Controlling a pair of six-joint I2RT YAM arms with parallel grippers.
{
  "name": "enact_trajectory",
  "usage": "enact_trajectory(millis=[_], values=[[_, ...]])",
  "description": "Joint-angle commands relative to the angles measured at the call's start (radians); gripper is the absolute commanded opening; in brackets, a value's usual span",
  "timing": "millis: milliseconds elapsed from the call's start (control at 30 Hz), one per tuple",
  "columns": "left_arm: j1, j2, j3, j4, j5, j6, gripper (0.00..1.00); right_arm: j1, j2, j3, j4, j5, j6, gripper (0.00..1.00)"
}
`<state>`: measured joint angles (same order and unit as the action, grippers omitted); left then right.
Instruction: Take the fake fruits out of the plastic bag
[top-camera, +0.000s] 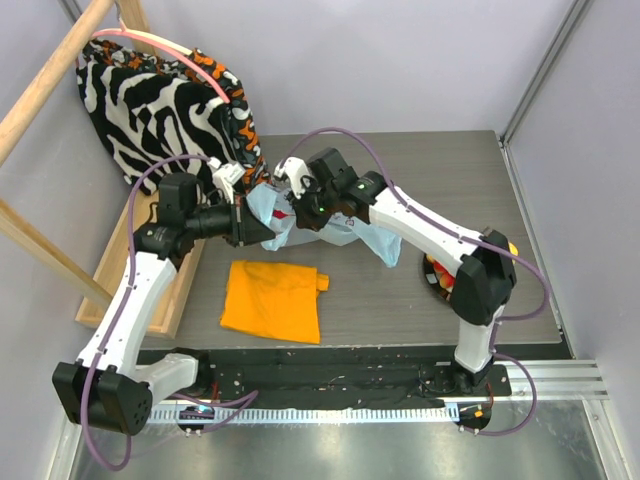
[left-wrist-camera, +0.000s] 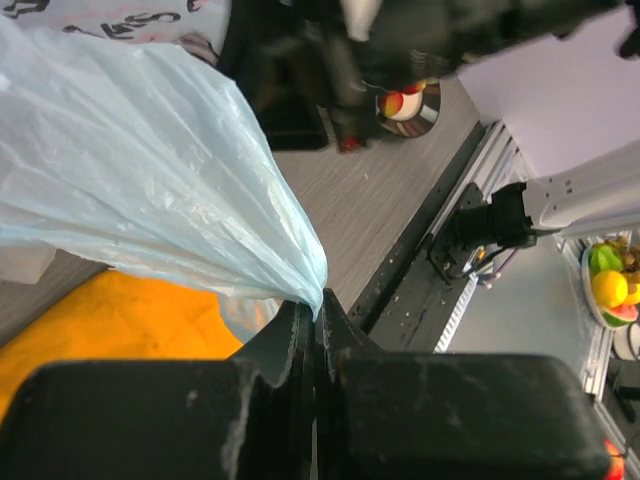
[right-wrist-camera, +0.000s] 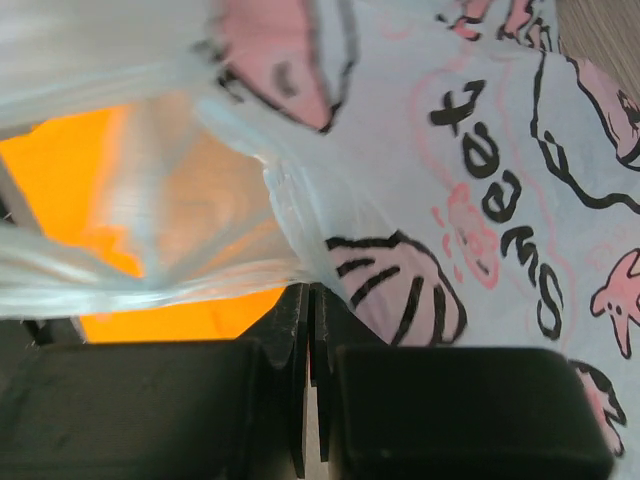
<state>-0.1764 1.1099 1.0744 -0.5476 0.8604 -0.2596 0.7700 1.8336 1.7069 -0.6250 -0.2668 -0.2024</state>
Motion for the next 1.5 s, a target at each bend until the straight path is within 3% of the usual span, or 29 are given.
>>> enact_trajectory(millis=[0,200,400,833,933,1200,1333,1400,1467], values=[[-0.002,-0.036,0.044,-0.095,0.005,0.099,0.0,-0.02,0.052,0.1,0.059,0.068,0.075,0.01],[0.002,-0.059,-0.007,-0.077,-0.011,0.097,0.0,-0.029,0.009,0.163,-0.047,-0.142,-0.032,0.01],[0.002,-0.056,-0.024,-0.092,-0.009,0.115,0.0,-0.029,-0.074,0.109,-0.061,-0.19,-0.058,0.01],[0.005,-0.028,0.01,-0.023,0.006,0.016,0.0,0.015,0.048,0.178,-0.044,-0.21,-0.015,0.01],[0.011,-0.035,0.013,-0.015,0.012,0.003,0.0,0.02,0.085,0.162,-0.027,-0.144,0.032,0.01],[0.022,-0.045,0.024,-0.034,0.037,0.017,0.0,-0.063,0.179,0.111,0.099,0.318,0.233,0.01],[0.022,-0.056,-0.002,-0.051,0.054,0.043,0.0,-0.127,0.223,0.149,0.102,0.4,0.236,0.02],[0.022,-0.058,-0.016,-0.051,0.062,0.052,0.0,-0.138,0.236,0.142,0.103,0.432,0.221,0.08],[0.023,-0.056,-0.019,-0.061,0.06,0.065,0.0,-0.14,0.23,0.113,0.111,0.488,0.16,0.09]])
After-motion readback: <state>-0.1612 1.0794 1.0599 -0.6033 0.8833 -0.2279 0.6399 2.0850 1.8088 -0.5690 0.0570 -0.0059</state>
